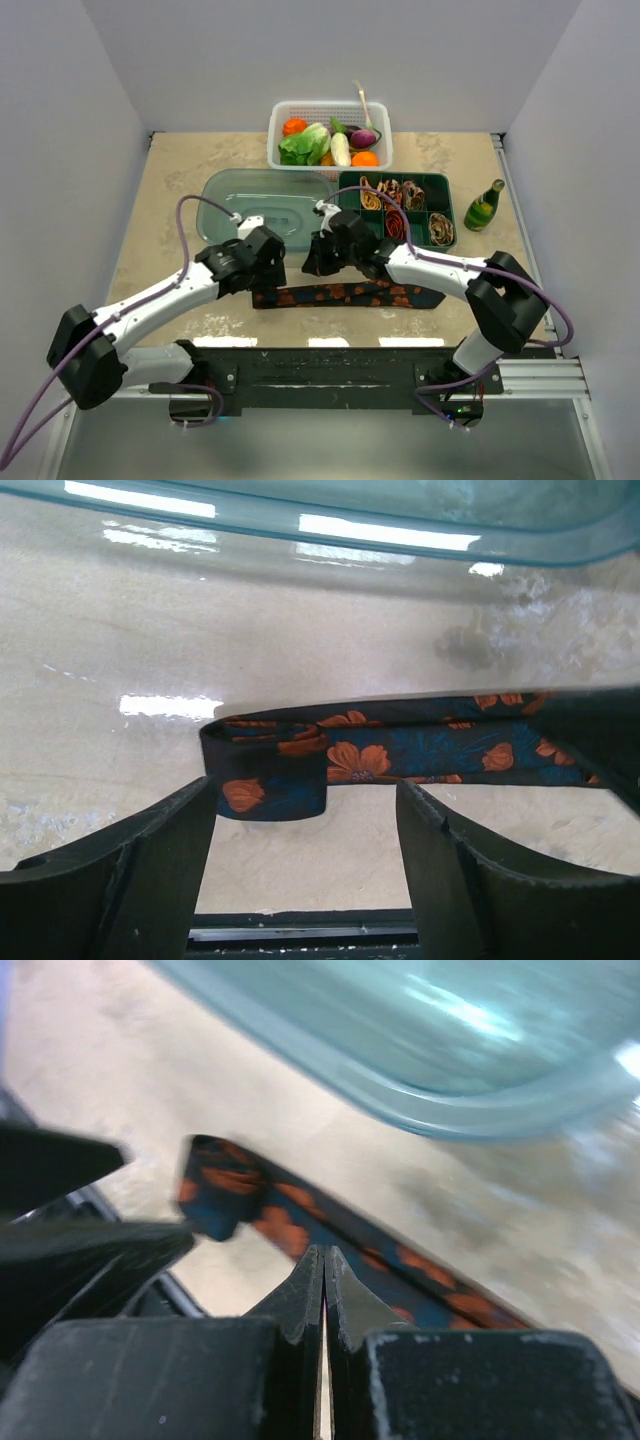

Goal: Roll the ties
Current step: Roll the tie at the center of the board.

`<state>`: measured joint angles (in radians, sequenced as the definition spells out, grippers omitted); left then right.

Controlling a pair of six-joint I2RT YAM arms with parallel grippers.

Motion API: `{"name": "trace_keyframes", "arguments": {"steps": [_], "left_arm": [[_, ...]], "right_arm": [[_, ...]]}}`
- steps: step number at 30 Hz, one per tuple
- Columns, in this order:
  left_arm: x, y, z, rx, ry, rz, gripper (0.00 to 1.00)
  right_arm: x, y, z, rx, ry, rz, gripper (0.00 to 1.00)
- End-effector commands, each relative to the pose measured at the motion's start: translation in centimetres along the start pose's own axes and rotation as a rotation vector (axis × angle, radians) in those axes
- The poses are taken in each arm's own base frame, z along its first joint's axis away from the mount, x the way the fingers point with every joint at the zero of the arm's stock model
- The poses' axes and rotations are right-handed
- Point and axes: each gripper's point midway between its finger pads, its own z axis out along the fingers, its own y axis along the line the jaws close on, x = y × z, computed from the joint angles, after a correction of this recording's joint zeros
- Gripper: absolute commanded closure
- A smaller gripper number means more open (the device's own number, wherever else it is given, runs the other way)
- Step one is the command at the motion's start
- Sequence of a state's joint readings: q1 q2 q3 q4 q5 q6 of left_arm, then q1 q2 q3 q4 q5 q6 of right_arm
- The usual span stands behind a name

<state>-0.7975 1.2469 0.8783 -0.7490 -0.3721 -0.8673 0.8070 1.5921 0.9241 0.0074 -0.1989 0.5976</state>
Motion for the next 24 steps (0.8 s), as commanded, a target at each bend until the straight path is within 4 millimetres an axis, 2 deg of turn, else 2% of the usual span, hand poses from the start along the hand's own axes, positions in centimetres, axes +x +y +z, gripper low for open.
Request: {"name": "trace_keyframes", "arguments": {"steps": [1, 2, 3, 4, 5, 6, 7, 8, 9, 10, 11, 13, 14, 24], "left_arm": [[-1.6, 0.0, -0.5, 0.153, -0.039, -0.116, 0.22], [-1.0, 0.2, -0.4, 0.178, -0.021, -0.127, 0.2], [-1.7, 0.2, -1.1, 0.218, -0.051, -0.156, 0.19], [-2.1, 0.8, -1.0, 0.22, -0.062, -0.188, 0.16], [-1.4, 0.9, -0.9, 0.254, -0.033, -0.198, 0.15], [-2.0, 1.0, -1.4, 0.296, -0.058, -0.221, 0.15], [-2.6, 2.0, -1.2, 0.297, -0.069, -0.261, 0.13], [-1.5, 2.0, -1.0, 0.337, -0.033, -0.275, 0.12], [-2.0, 2.2, -1.4, 0.371, -0.057, -0.294, 0.12], [-2.4, 3.4, -1.1, 0.365, -0.067, -0.334, 0.12], [-1.2, 3.3, -0.8, 0.403, -0.026, -0.346, 0.11], [-1.4, 4.2, -0.4, 0.423, -0.035, -0.393, 0.11], [-0.2, 4.1, -0.1, 0.452, 0.004, -0.403, 0.11], [1.6, 4.8, 1.8, 0.447, 0.048, -0.464, 0.17]], "right_arm": [[-0.7, 4.6, 0.7, -0.075, 0.001, -0.13, 1.0], [-0.4, 5.1, 1.1, -0.089, 0.012, -0.139, 1.0], [0.4, 5.2, 1.9, -0.092, 0.039, -0.141, 1.0], [0.6, 6.2, 2.3, -0.116, 0.049, -0.151, 1.0], [1.0, 6.5, 2.6, -0.125, 0.061, -0.153, 1.0], [1.9, 6.3, 3.4, -0.121, 0.089, -0.15, 1.0], [1.6, 7.2, 3.7, -0.145, 0.077, -0.157, 1.0], [1.8, 7.4, 4.0, -0.155, 0.08, -0.157, 1.0], [2.2, 7.3, 4.6, -0.152, 0.093, -0.158, 1.0], [2.3, 7.8, 4.9, -0.16, 0.095, -0.164, 1.0], [2.5, 7.9, 5.2, -0.16, 0.104, -0.171, 1.0], [3.0, 7.9, 6.0, -0.158, 0.12, -0.175, 1.0], [3.0, 7.9, 6.2, -0.159, 0.119, -0.176, 1.0], [4.3, 6.3, 7.2, -0.118, 0.144, -0.169, 1.0]]}}
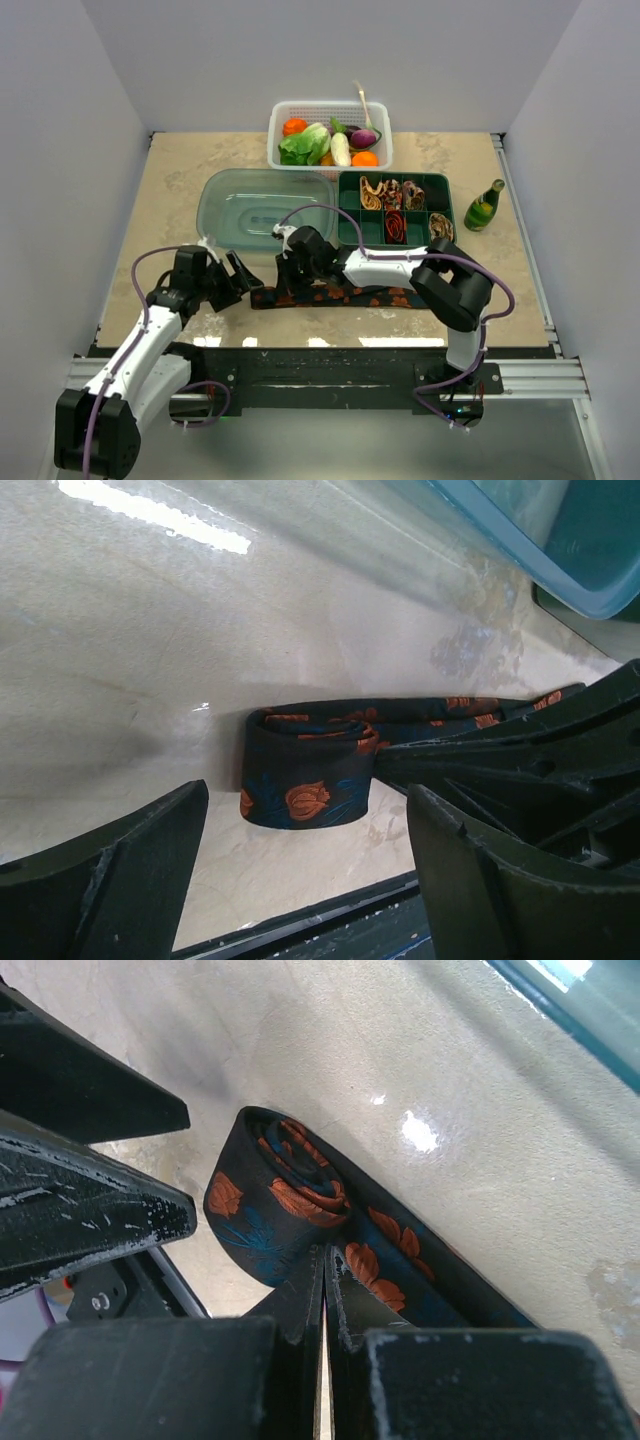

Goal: Roll the ties
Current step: Roll the tie at the center of the board.

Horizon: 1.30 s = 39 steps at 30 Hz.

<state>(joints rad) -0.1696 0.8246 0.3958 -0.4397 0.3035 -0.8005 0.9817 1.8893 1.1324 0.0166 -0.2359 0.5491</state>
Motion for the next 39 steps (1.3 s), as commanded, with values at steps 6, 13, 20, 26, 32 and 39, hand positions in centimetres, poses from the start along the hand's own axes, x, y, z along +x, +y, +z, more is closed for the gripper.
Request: {"name": "trace_keyframes", "arguments": {"steps": [6, 13, 20, 26, 32, 39], "left_arm": [[-0.8, -0.2, 0.5, 0.017, -0.029, -0.01, 0.21], [-1.1, 0.0, 0.4, 0.004, -0.051, -0.016, 0.2], [-1.2, 0.1, 0.4, -0.005, -0.055, -0.02, 0.2], [-1.2, 0.3, 0.5, -0.01, -0.064, -0.017, 0.2], [-0.4, 0.4, 1.1, 0.0, -0.024, -0.013, 0.25], [1.0, 0.2, 1.6, 0.03, 0.015, -0.021, 0.27]], "right_arm": [[-3.7, 2.9, -2.0, -0.056, -0.099, -0.052, 1.0], [-5.2, 4.7, -2.7, -0.102, -0.118, -0.073, 1.0], [-3.7, 3.8, -0.6, -0.092, -0.071, -0.065, 1.0], [-2.4, 2.6, 0.4, -0.069, -0.042, -0.055, 1.0], [-0.7, 1.0, 0.8, -0.027, -0.022, -0.049, 1.0], [0.4, 0.0, 0.7, -0.006, -0.017, -0.034, 1.0]]}}
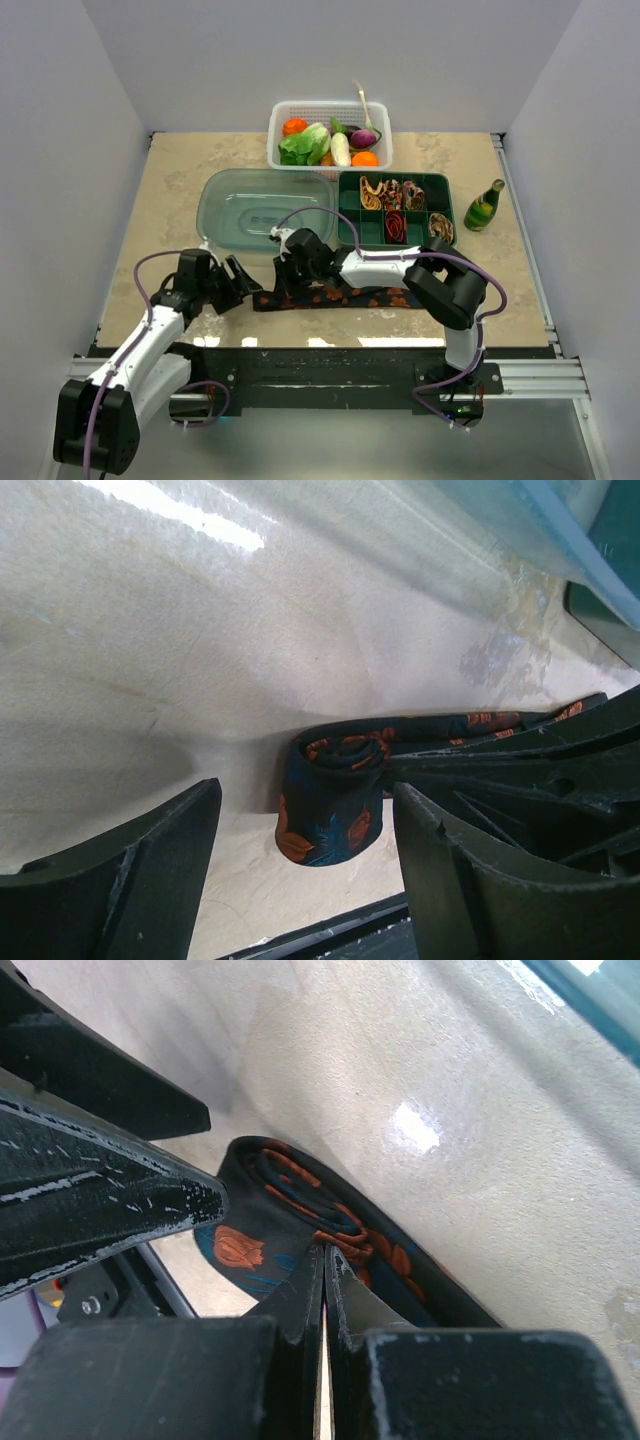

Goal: Roll the ties
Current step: Roll the tie at the center of the board.

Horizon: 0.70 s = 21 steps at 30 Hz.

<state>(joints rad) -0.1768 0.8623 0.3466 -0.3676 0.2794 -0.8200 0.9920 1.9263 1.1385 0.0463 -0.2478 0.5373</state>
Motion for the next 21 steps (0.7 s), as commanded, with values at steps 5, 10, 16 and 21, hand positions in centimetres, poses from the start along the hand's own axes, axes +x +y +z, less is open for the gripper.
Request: {"name": "trace_keyframes", "arguments": {"steps": [5, 10, 16, 21], "left_arm": [[1.8, -1.4, 1.1, 0.126, 0.035, -0.009, 0.31], [2.9, -1.9, 1.7, 0.168, 0.055, 0.001, 0.43], [3.2, -2.5, 2.1, 0.182, 0.058, 0.014, 0.66], [2.3, -2.7, 2.0, 0.155, 0.037, 0.061, 0.73]], "right_arm": [[-0.1, 0.0, -0.1, 0.001, -0.035, -0.003, 1.0], [-0.3, 0.0, -0.1, -0.003, -0.043, 0.003, 1.0], [-0.3, 0.1, -0.3, -0.003, -0.043, 0.004, 1.0], [-0.5, 0.2, -0.7, 0.007, -0.048, 0.001, 1.0]]}}
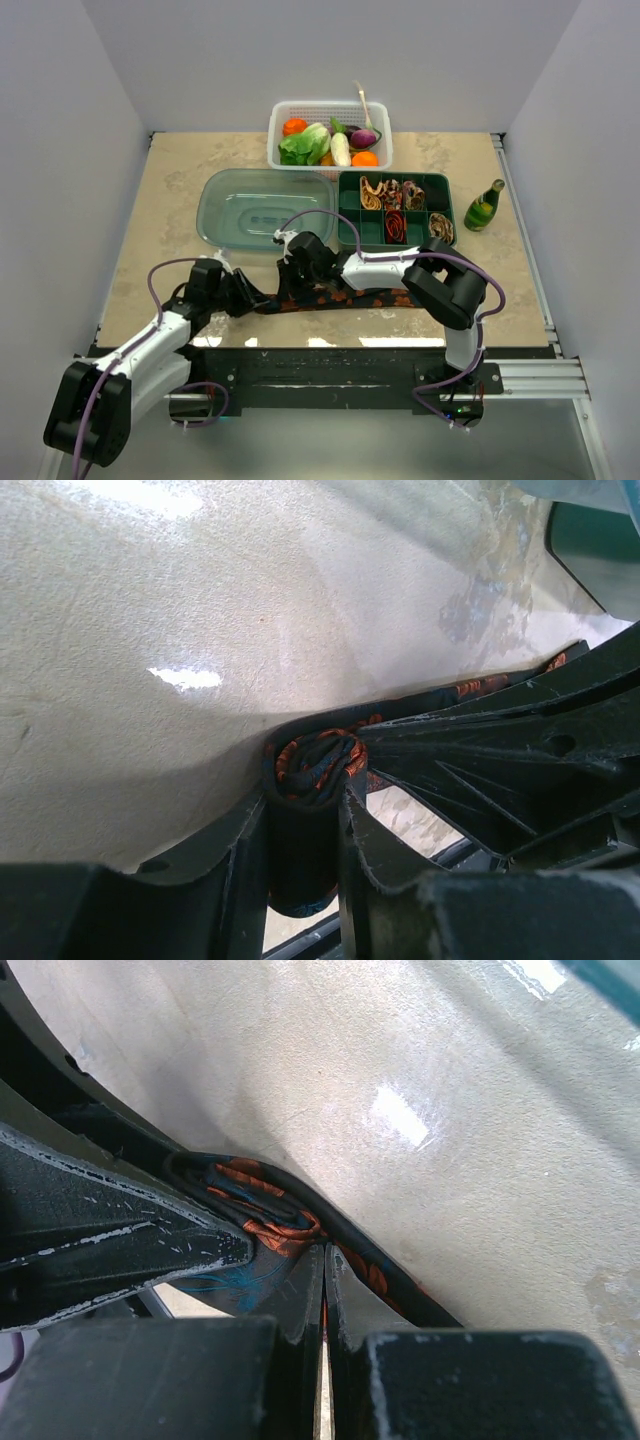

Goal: Roll the ties
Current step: Roll the tie at the center of the board.

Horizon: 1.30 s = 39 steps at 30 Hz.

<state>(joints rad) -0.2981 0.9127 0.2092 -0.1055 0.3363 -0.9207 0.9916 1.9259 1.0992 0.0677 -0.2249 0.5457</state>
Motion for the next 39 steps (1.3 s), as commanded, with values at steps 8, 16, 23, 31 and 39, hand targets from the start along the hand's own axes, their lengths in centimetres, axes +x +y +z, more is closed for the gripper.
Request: {"name": "trace_keyframes", "arguments": {"steps": [8, 16, 23, 31, 39], "left_arm": [[-1.8, -1.2, -0.4, -0.053, -0.029, 0.121, 0.76], [-3.0, -2.2, -0.8, -0.143, -0.046, 0.204, 0.81], [-3.0, -2.6, -0.8, -0.253, -0.022, 0.303, 0.87], [-2.9, -4.0, -0.5, -0.358, -0.022, 0.404, 0.91], [-3.3, -6.3, -0.4, -0.456, -0.068, 0.481, 0.93]], "right_arm": [[-1.7, 1.3, -1.4, -0.015, -0.053, -0.016, 1.0], [-2.0, 1.6, -1.8, -0.021, -0.059, -0.025, 1.0], [-2.1, 1.9, -1.3, -0.036, -0.05, -0.02, 1.0], [-1.9, 1.9, -0.9, -0.044, -0.042, -0.012, 1.0], [-1.5, 2.2, -0.2, -0.073, -0.032, 0.016, 1.0]]}}
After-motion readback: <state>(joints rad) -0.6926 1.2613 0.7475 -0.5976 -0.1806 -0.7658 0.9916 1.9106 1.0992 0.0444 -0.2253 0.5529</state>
